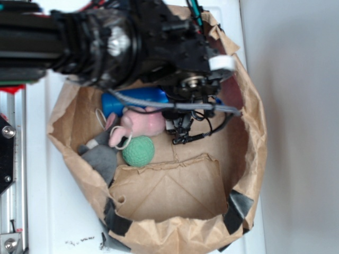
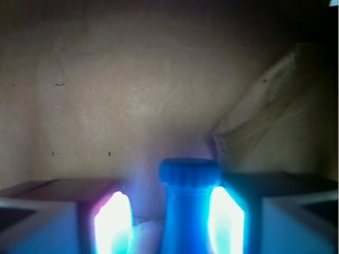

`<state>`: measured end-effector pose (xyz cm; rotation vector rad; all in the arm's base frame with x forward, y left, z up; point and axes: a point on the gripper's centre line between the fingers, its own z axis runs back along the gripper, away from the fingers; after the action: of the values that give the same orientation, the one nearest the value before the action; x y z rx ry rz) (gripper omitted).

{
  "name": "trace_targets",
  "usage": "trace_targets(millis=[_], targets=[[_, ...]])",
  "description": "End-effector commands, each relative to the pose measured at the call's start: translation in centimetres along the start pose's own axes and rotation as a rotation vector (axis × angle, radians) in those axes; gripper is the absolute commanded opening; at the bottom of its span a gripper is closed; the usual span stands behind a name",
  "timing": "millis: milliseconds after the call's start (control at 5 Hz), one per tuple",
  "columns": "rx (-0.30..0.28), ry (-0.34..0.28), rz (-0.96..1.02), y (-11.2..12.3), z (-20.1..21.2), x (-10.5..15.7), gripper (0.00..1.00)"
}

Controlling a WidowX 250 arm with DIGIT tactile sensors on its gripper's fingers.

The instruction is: Grab the blue bottle.

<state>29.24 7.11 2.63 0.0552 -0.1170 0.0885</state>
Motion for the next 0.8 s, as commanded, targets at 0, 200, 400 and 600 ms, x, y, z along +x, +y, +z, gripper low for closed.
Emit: trace_targets(millis=[0,200,400,600], targets=[[0.025,-0.063,-0.012,-0.5,2.9,-0.8,0.00],[0.040,-0.089,-0.011,-1.0,4.1,-1.4,0.00],[0.000,-0.115,-0.012,-1.3,7.0,-2.2,0.00],[-0.038,-0.124,0.000,-1.9,10.0,-1.7,0.00]])
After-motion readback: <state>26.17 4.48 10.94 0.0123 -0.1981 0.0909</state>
